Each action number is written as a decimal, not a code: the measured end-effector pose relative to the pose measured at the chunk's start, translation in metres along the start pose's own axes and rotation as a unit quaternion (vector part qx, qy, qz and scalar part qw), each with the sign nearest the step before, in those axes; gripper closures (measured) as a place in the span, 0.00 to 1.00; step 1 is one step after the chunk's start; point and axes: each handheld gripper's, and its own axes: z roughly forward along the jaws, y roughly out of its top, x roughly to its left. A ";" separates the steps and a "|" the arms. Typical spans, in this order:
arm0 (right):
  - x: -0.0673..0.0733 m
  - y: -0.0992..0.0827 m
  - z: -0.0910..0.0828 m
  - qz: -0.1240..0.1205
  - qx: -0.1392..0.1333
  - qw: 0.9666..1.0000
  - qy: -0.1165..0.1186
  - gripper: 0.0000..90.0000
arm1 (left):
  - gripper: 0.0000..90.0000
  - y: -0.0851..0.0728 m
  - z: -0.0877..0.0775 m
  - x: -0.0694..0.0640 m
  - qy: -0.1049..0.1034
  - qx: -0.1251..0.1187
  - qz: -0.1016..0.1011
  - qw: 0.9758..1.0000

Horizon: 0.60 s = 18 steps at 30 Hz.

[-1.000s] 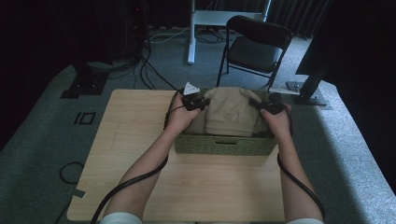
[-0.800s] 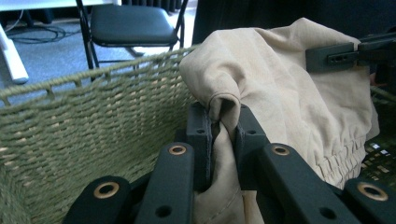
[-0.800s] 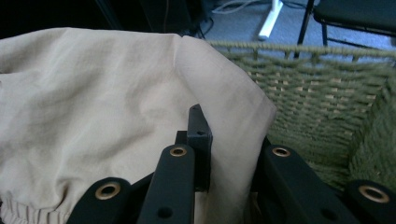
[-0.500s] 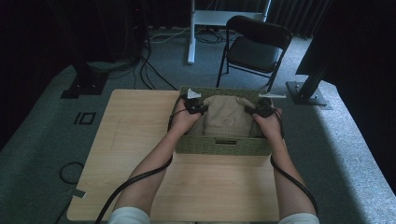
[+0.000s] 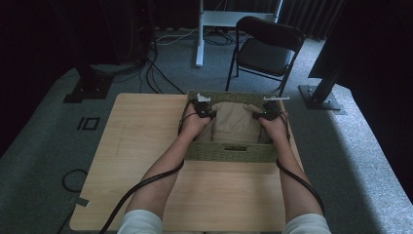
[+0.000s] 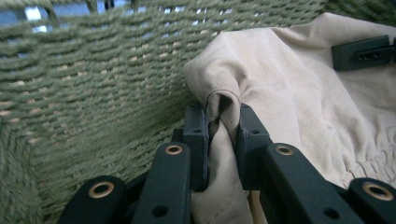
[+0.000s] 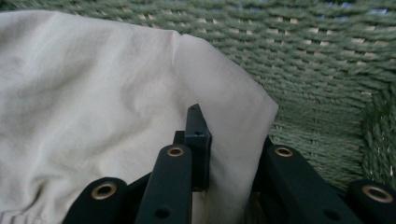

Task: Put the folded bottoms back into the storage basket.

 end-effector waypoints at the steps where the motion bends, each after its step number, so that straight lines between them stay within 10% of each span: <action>1: 0.000 0.000 0.003 -0.002 0.007 1.000 -0.009 0.86 | 0.87 0.000 0.000 0.000 0.000 0.000 0.000 1.000; 6: 0.002 -0.001 0.011 -0.018 0.016 0.999 -0.031 0.80 | 0.81 0.001 0.005 0.002 0.018 0.014 0.003 1.000; 13: -0.003 0.000 0.012 -0.033 0.022 0.998 -0.053 0.45 | 0.43 0.001 0.003 0.004 0.046 0.008 0.022 0.999; 18: 0.000 0.004 0.005 0.027 0.016 0.999 -0.026 0.34 | 0.36 0.005 -0.006 -0.002 0.012 0.010 0.018 1.000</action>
